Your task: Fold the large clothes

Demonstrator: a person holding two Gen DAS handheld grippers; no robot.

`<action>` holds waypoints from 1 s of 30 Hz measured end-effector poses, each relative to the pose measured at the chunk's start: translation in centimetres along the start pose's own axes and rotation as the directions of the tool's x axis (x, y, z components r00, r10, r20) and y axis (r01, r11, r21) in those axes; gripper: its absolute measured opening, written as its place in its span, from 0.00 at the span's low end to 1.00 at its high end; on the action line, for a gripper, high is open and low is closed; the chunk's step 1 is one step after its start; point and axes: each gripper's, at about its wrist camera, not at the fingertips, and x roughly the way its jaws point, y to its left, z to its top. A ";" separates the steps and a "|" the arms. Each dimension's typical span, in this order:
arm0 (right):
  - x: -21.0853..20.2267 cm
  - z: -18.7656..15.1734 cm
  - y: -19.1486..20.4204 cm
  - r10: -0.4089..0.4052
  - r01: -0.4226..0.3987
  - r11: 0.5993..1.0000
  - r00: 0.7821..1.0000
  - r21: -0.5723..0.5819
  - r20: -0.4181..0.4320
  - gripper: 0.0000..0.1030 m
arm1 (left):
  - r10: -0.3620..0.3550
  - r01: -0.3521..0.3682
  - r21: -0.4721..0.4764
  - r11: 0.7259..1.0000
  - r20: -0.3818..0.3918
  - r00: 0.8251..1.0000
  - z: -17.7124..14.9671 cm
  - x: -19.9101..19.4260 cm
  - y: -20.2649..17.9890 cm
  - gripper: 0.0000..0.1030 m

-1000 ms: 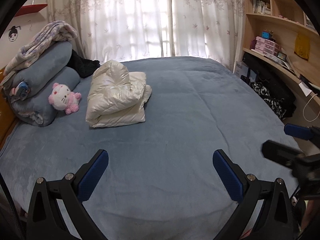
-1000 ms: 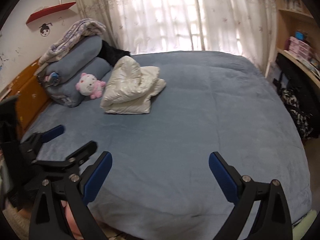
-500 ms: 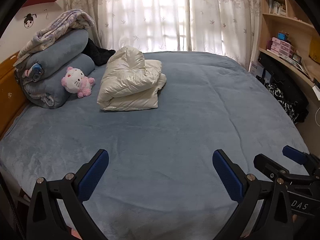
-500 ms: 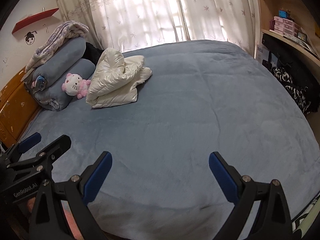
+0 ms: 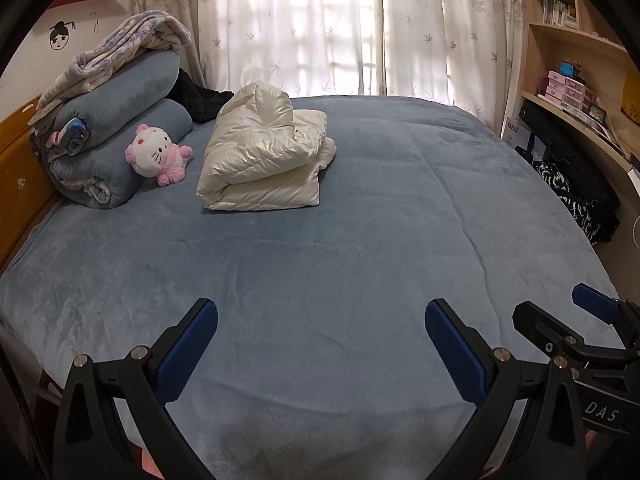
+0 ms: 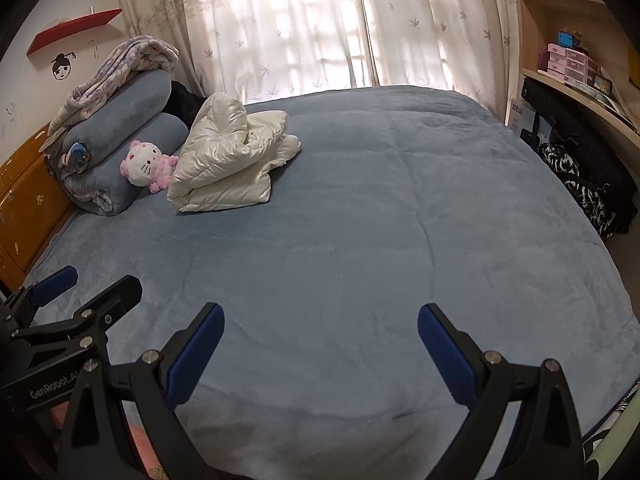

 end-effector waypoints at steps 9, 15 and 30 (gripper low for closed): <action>0.3 -0.4 0.2 -0.013 0.013 1.000 1.000 -0.009 -0.005 0.95 | 0.005 -0.005 0.001 1.000 -0.009 1.000 -0.1 0.4 0.1 1.00; 0.4 -0.2 -0.1 -0.013 0.013 1.000 1.000 -0.012 -0.009 0.95 | 0.002 -0.002 -0.003 1.000 -0.015 1.000 -0.2 0.6 0.0 0.99; 0.5 -0.4 0.1 -0.016 0.016 1.000 1.000 -0.011 -0.011 0.95 | 0.005 -0.005 -0.005 1.000 -0.024 1.000 -0.4 0.9 0.2 0.99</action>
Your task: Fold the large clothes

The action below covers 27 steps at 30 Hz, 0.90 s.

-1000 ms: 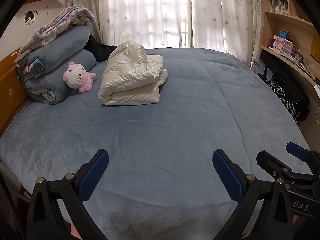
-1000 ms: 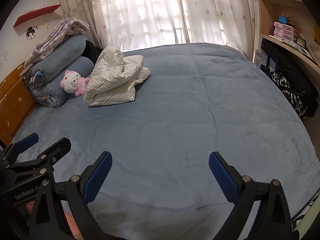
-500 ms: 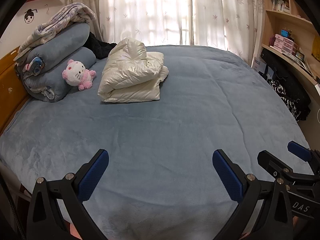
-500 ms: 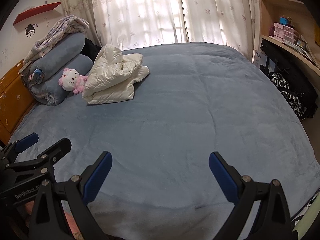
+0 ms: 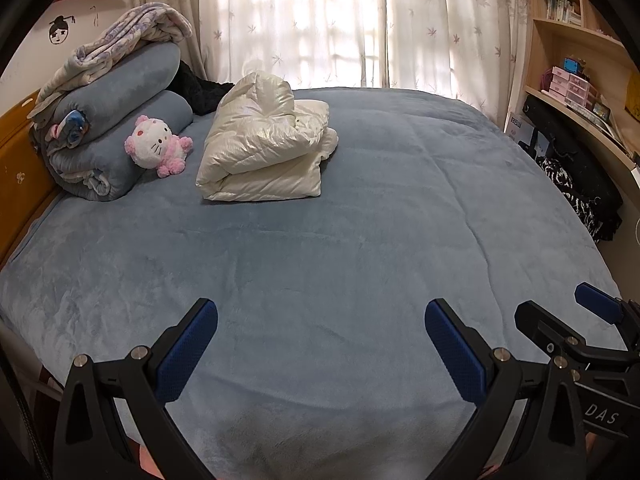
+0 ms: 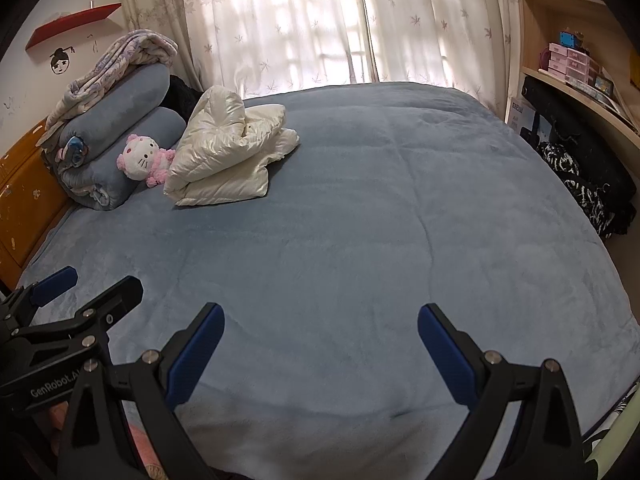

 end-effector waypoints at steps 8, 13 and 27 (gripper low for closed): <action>0.0 -0.1 0.1 0.001 -0.001 1.000 1.000 0.000 -0.001 0.95 | 0.000 0.000 0.001 1.000 -0.001 1.000 0.0 0.0 0.0 0.99; 0.3 -0.5 0.4 0.000 0.000 1.000 1.000 0.000 -0.005 0.95 | 0.001 -0.001 0.001 1.000 0.000 1.000 -0.1 0.0 0.1 0.99; 1.2 -0.8 0.5 0.008 -0.008 1.000 1.000 -0.008 -0.021 0.95 | 0.000 0.000 -0.003 1.000 -0.014 1.000 -0.6 0.2 0.7 0.99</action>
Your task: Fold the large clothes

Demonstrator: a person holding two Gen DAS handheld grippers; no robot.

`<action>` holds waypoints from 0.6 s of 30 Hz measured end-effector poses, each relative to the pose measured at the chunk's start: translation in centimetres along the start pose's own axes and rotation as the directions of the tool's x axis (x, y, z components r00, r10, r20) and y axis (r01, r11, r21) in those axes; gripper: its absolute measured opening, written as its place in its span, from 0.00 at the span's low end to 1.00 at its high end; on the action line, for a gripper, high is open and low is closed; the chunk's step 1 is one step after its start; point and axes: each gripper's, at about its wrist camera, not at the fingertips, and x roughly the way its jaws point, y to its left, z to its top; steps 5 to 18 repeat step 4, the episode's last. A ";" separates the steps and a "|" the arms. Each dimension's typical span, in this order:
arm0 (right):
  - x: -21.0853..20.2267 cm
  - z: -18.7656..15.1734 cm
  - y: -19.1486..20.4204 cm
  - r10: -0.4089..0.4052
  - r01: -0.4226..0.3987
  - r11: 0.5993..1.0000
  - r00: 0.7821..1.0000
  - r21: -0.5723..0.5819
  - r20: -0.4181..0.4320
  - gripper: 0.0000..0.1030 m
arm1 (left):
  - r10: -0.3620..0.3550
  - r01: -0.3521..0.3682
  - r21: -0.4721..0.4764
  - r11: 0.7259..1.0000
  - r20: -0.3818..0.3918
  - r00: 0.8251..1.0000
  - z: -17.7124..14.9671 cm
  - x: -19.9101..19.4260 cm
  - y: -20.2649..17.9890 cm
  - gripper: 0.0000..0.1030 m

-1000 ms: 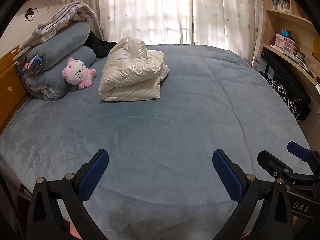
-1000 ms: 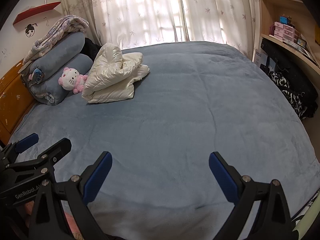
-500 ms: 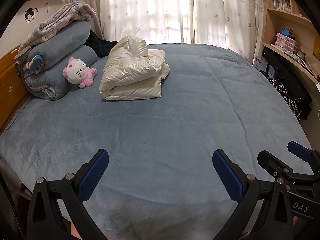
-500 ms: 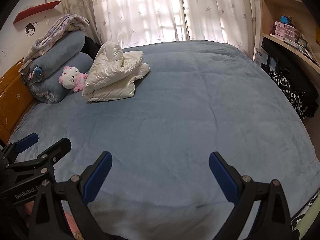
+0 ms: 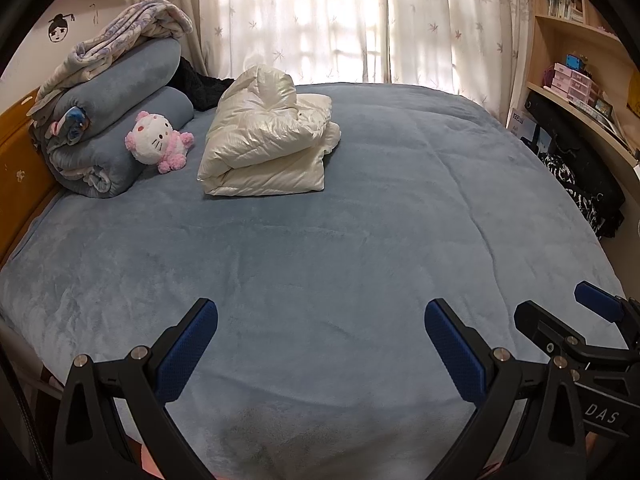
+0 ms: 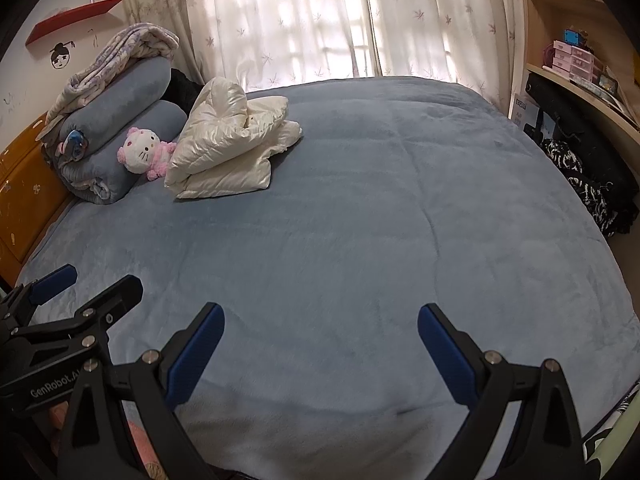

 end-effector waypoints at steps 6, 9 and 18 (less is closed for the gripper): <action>0.2 -0.2 -0.1 0.002 -0.002 1.000 1.000 0.001 -0.009 0.95 | -0.011 0.011 -0.006 1.000 -0.018 1.000 0.1 0.5 0.4 0.99; 0.2 -0.2 -0.1 0.002 -0.002 1.000 1.000 0.001 -0.009 0.95 | -0.011 0.011 -0.006 1.000 -0.018 1.000 0.1 0.5 0.4 0.99; 0.2 -0.2 -0.1 0.002 -0.002 1.000 1.000 0.001 -0.009 0.95 | -0.011 0.011 -0.006 1.000 -0.018 1.000 0.1 0.5 0.4 0.99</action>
